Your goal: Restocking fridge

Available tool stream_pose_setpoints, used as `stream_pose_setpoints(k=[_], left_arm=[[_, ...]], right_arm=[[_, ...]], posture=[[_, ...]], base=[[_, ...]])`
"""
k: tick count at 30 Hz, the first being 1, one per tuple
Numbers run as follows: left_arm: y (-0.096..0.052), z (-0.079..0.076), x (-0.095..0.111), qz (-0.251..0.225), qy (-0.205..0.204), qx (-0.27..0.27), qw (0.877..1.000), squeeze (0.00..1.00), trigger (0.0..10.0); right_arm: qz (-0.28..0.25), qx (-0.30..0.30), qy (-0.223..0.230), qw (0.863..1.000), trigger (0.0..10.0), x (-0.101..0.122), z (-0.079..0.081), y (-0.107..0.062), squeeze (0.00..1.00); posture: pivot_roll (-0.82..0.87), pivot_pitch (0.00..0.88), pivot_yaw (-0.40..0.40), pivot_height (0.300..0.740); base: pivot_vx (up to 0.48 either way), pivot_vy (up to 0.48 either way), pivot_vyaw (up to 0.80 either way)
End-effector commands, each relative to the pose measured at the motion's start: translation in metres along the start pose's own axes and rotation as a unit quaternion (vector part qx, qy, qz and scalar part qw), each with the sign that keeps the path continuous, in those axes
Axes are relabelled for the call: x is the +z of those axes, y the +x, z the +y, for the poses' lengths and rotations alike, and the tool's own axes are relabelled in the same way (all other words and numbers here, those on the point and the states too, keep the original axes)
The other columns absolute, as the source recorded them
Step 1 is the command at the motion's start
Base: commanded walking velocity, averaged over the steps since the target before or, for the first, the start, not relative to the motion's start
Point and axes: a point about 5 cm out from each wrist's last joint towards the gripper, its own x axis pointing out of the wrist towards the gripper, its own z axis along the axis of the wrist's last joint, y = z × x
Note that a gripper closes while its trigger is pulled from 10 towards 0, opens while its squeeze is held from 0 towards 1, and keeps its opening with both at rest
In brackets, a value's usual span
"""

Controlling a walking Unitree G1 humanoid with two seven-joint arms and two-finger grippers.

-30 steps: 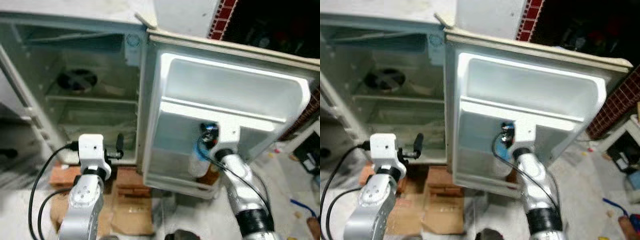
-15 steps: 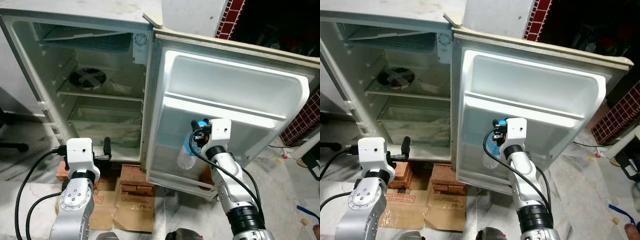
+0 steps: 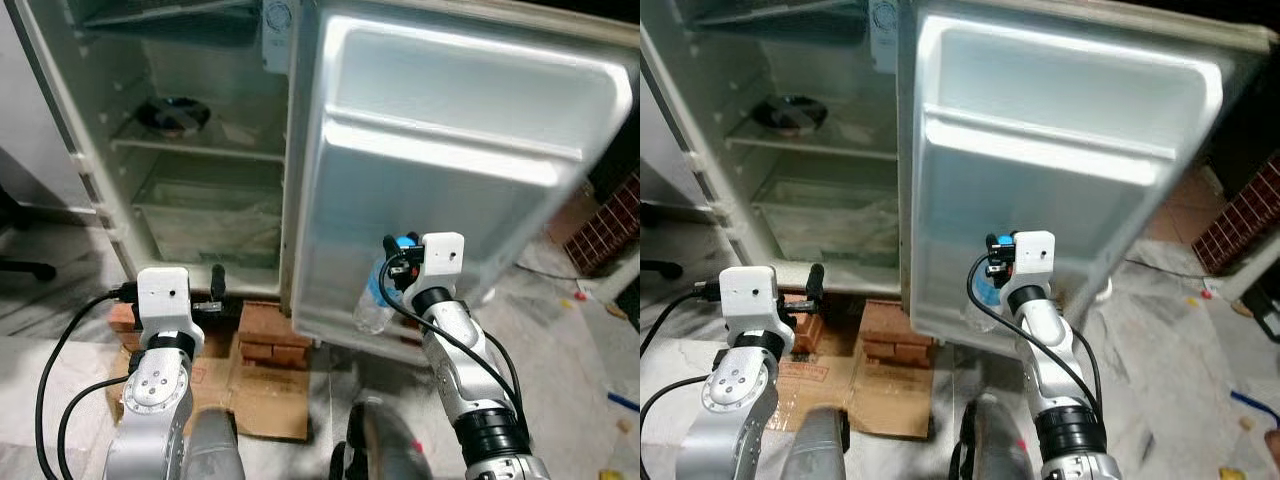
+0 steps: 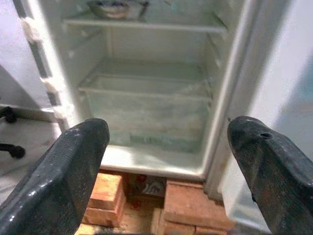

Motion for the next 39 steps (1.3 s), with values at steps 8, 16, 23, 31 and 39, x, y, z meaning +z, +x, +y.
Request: stream_pose_setpoints(k=[8,16,23,31,39], left_arm=[[0.0060,0.0028,0.0060,-0.007,-0.002,0.002,1.000,0.00,10.0],[0.0057,0.0083,0.0067,-0.004,0.004,0.010,1.000,0.00,10.0],[0.0047,0.0083,0.0046,0.003,0.004,0.008,1.000,0.00,10.0],[0.0041,0.0075,0.0043,0.006,0.002,0.007,1.000,0.00,10.0],[0.0040,0.0071,0.0047,0.006,0.000,0.011,1.000,0.00,10.0]], right_arm=[[-0.017,-0.001,-0.005,1.000,10.0,0.0083,-0.0036,0.0040,0.00],[-0.020,-0.002,-0.005,1.000,10.0,0.0088,-0.0027,0.0035,0.00],[-0.023,-0.003,-0.002,1.000,10.0,0.0096,-0.0026,0.0037,0.00],[-0.023,0.001,-0.003,1.000,10.0,0.0099,-0.0025,0.0038,0.00],[-0.022,0.003,-0.005,1.000,10.0,0.0102,-0.0025,0.0053,0.00]], posture=[[0.10,0.000,-0.079,0.602],[0.10,0.000,-0.074,0.602],[0.10,0.000,-0.073,0.602],[0.10,0.000,-0.075,0.602],[0.10,0.000,-0.077,0.602]], base=[[0.000,0.000,0.00],[0.081,0.000,0.00],[0.385,0.000,0.00],[0.390,0.000,0.00],[0.379,0.000,0.00]])
